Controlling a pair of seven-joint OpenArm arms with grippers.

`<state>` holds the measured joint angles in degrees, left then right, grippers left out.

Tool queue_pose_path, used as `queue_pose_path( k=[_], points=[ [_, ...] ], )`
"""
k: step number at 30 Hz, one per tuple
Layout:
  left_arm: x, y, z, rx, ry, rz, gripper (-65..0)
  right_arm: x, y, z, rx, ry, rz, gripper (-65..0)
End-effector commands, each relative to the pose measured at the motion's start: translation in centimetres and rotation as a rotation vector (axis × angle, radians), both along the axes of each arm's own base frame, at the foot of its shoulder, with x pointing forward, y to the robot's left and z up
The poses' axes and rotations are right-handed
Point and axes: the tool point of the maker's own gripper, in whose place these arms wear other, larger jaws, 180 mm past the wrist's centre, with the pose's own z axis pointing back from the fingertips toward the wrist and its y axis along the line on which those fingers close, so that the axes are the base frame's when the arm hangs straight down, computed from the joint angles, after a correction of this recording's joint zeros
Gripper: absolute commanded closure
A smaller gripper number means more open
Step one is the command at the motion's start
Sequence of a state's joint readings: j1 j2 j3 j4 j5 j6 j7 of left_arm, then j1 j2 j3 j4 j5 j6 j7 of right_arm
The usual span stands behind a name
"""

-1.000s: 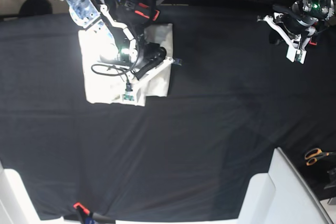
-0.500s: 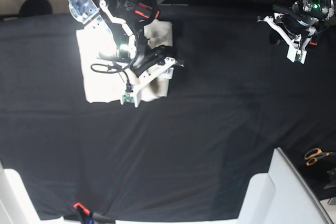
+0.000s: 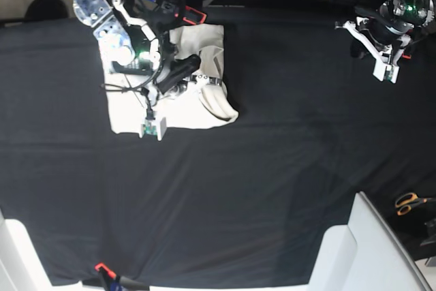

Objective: Fold the T-shirt properly
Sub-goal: 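Fold the shirt end held by right gripper over onto the stack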

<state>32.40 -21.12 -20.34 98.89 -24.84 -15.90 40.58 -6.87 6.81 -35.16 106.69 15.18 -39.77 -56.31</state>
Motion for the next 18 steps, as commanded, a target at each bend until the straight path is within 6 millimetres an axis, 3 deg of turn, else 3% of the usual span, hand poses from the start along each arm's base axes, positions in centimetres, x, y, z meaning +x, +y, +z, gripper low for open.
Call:
queue_pose_path(
  k=[1,3,6,8,11,14,18],
  points=[
    [0.5,0.3,0.7,0.009,-0.025,-0.006,0.0,-0.5,-0.3,-0.3,-0.004,0.006,-0.008,-2.9],
    [0.4,0.6,0.5,0.013,-0.019,-0.004,0.0,-2.4,-0.2,-1.6,-0.01,0.046,-0.01,0.0],
    [0.3,3.0,0.7,0.054,-0.007,0.023,0.0,-4.0,-0.5,-3.2,-0.035,0.037,-0.031,-0.8],
    [0.3,4.6,1.2,0.081,-0.012,0.044,0.0,-4.2,-0.5,-4.1,-0.05,0.023,-0.045,-0.8],
    [0.8,4.9,1.8,0.094,-0.022,0.03,0.0,-3.9,-0.9,-4.5,-0.07,0.022,-0.044,-0.8],
    [1.0,3.7,1.8,0.076,-0.03,0.01,0.0,-2.5,-2.2,-3.3,-0.084,-0.032,-0.045,-0.8],
    [0.6,-1.1,-0.2,0.001,0.019,-0.099,0.0,-1.3,-3.8,-0.1,-0.038,-0.058,-0.097,-0.8]
  ],
)
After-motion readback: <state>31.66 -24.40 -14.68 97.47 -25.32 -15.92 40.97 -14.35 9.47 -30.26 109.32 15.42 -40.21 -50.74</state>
